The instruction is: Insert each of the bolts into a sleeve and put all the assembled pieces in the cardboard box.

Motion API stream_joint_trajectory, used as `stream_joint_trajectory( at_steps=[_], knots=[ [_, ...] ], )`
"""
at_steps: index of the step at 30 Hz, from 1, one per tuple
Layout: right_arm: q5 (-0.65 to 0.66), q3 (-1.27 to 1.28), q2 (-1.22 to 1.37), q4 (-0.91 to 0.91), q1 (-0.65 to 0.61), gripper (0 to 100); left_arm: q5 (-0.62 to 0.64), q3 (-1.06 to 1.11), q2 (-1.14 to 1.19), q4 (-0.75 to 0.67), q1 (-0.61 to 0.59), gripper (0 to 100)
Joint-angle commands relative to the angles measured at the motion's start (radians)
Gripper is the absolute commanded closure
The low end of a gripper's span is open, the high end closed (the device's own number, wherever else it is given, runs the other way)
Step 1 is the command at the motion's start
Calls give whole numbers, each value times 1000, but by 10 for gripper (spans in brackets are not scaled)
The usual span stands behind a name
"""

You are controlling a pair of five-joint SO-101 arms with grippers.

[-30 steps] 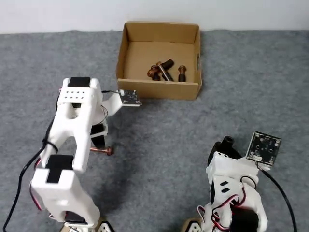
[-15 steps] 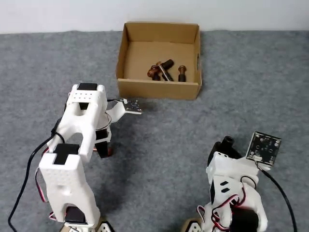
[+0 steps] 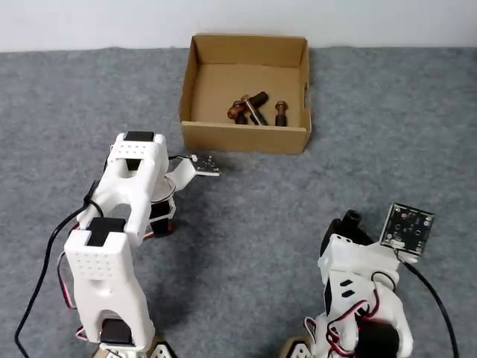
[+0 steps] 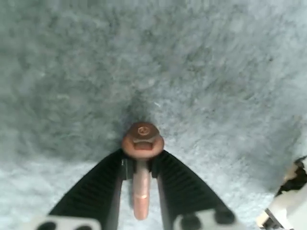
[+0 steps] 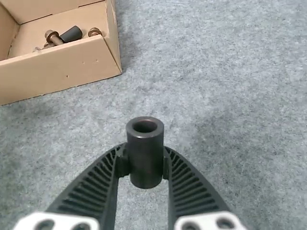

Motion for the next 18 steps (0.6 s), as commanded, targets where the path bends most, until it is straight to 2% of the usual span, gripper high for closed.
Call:
stream_joint_trajectory(
  at_steps=[1,5,9,13,15,18],
  knots=[
    [11,-3,-1,-25,4,991,18,-2,-34,92,2,994],
    [11,-5,-2,-25,4,991,20,88,-199,106,5,994],
    [11,-12,-2,-22,4,991,21,260,-485,101,54,994],
    [11,-23,-4,-19,2,991,43,415,-781,34,75,994],
    [11,-31,-4,-19,1,991,126,478,-910,-21,75,994],
    [11,-35,-4,-19,1,991,315,535,-1069,-87,83,994]
  ],
)
